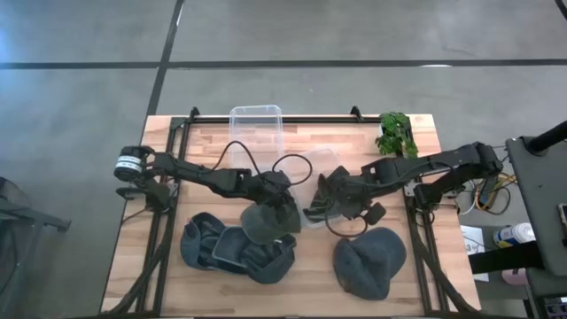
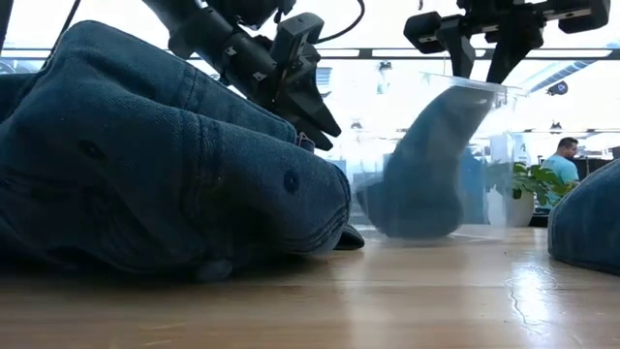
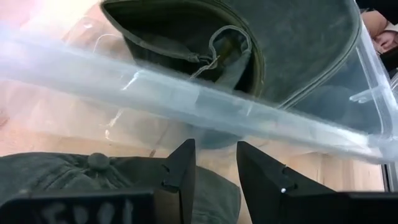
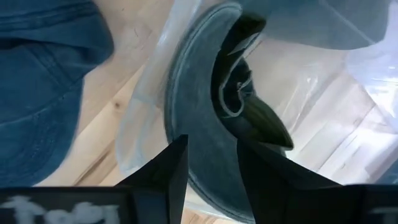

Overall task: Pick & Place hat
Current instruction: Put the left gray cap into the right bin

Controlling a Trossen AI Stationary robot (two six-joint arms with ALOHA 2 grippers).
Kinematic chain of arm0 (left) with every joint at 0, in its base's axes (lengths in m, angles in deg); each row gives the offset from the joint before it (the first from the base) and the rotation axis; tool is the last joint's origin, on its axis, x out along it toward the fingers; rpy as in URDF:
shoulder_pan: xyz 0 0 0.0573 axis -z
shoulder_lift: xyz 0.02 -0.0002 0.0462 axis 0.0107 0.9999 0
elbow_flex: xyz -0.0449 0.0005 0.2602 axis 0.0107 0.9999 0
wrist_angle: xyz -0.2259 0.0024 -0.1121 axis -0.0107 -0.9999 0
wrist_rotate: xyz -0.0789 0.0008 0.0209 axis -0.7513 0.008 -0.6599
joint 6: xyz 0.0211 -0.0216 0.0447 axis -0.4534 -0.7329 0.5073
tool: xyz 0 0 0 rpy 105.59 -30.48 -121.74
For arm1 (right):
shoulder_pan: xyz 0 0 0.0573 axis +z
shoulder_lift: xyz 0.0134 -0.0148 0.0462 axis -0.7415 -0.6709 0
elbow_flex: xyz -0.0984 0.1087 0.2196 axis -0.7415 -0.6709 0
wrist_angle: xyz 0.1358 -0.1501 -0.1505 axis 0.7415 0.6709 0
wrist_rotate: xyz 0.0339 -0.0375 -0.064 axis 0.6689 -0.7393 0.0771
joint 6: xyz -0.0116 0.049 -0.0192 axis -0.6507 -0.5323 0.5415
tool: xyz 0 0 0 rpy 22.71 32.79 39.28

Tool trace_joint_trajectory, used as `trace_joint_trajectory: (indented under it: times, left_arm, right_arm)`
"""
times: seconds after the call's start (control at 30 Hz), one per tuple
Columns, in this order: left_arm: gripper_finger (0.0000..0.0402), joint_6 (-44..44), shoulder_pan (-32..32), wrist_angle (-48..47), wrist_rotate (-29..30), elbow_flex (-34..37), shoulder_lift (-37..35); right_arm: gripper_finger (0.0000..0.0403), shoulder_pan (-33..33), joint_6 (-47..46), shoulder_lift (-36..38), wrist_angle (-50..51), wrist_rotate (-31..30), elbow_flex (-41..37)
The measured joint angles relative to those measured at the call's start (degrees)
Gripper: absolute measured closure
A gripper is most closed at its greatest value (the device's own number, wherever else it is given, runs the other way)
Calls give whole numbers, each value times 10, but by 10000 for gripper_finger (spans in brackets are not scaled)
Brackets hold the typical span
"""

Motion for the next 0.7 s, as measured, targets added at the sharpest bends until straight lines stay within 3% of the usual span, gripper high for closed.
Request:
trace_joint_trajectory:
  times: [0.5,0.7]
  left_arm:
    - [291,-1,0,16,-4,0,0]
    - [291,-1,0,24,-5,0,0]
  right_arm:
    - [267,0,2,11,19,9,-24]
    - [274,0,6,8,-20,15,-40]
